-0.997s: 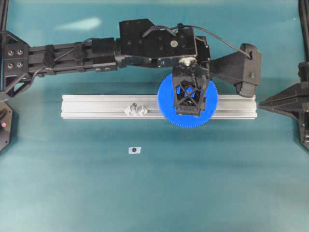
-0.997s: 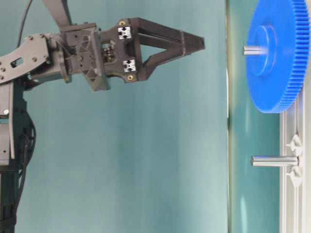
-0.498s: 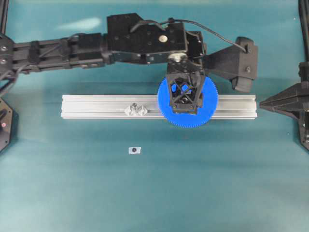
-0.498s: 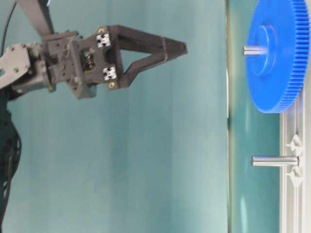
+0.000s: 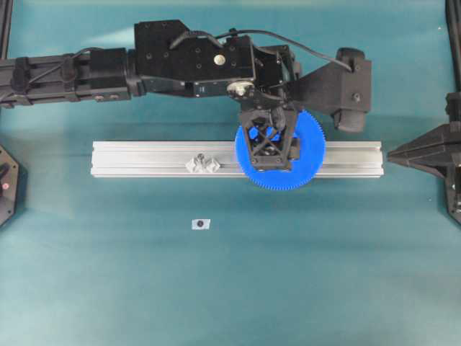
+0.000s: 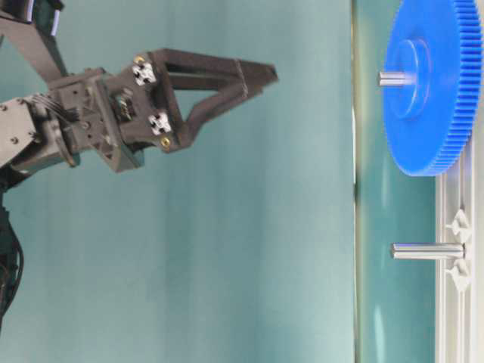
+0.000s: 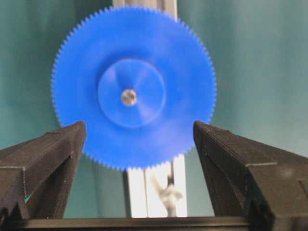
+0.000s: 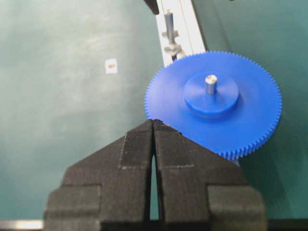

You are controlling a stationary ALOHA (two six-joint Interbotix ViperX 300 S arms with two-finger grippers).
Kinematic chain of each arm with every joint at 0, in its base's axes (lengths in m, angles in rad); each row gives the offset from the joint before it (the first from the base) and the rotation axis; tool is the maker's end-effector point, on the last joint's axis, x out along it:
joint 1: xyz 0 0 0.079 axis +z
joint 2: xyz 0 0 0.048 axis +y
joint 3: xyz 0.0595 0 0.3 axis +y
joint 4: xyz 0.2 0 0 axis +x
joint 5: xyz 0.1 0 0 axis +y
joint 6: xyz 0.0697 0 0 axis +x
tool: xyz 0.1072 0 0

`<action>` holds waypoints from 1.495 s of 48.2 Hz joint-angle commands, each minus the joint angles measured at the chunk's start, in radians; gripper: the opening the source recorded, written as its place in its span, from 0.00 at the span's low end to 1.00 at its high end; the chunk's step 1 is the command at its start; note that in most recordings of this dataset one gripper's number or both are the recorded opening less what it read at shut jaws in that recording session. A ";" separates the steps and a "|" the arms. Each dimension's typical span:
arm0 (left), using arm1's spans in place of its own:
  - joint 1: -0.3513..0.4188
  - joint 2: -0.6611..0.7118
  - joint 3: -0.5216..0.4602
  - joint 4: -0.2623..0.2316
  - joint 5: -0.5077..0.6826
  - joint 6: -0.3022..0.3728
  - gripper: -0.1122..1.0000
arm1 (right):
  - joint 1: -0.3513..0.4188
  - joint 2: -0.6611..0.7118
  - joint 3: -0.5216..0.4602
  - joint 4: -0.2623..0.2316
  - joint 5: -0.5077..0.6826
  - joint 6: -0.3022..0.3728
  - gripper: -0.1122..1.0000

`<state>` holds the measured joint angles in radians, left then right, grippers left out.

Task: Insert the large gear onto the shaft.
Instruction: 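Raise the open left gripper away from the seated gear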

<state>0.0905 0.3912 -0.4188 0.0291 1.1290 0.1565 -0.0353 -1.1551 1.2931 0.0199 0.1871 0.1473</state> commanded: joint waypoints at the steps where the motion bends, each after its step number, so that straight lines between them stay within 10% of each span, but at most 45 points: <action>1: -0.005 -0.041 -0.006 -0.002 -0.031 -0.008 0.87 | 0.000 0.008 -0.011 0.000 -0.005 0.011 0.12; 29: -0.011 -0.103 0.164 -0.003 -0.202 -0.114 0.87 | -0.002 0.006 -0.011 0.000 0.028 0.011 0.12; 72: -0.023 -0.074 0.164 -0.003 -0.204 -0.120 0.87 | -0.014 0.006 -0.011 0.000 0.028 0.011 0.12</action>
<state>0.0706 0.3359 -0.2378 0.0276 0.9327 0.0368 -0.0460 -1.1566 1.2931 0.0199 0.2224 0.1473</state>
